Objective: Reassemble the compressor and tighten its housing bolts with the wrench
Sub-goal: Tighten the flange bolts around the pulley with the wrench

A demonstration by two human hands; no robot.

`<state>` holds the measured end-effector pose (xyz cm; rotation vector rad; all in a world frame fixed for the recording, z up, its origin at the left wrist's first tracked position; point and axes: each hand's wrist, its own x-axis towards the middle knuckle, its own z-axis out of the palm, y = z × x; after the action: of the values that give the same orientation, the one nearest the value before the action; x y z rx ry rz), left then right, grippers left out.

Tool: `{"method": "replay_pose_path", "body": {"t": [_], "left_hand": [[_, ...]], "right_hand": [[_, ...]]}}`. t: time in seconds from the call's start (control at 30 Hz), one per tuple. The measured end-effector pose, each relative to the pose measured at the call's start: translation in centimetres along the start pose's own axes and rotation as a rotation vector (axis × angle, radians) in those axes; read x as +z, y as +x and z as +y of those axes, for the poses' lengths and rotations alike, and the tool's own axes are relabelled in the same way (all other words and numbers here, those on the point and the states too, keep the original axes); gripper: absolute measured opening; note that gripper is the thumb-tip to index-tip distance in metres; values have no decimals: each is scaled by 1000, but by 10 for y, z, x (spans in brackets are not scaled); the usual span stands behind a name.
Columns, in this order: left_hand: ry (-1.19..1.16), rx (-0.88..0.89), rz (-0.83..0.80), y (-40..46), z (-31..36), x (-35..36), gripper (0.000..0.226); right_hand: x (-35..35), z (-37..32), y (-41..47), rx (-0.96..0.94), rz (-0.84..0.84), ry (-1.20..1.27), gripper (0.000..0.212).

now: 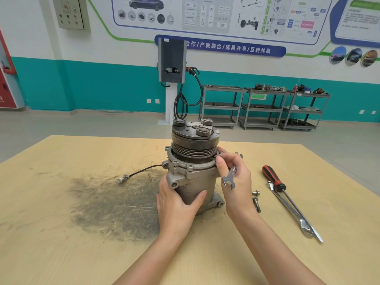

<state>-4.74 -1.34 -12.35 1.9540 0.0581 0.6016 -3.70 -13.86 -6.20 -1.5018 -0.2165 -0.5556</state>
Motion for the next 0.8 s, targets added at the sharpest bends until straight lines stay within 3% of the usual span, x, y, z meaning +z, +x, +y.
{"method": "replay_pose_path", "body": {"t": [0.5, 0.67, 0.8], "left_hand": [[-3, 10, 5, 0, 0, 1, 99], [-3, 6, 4, 1, 0, 1, 100], [3, 4, 3, 0, 0, 1, 101]], "right_hand": [[-2, 1, 0, -2, -11, 26, 4], [0, 0, 1, 9, 8, 53, 13], [-1, 0, -2, -14, -17, 14, 6]]}}
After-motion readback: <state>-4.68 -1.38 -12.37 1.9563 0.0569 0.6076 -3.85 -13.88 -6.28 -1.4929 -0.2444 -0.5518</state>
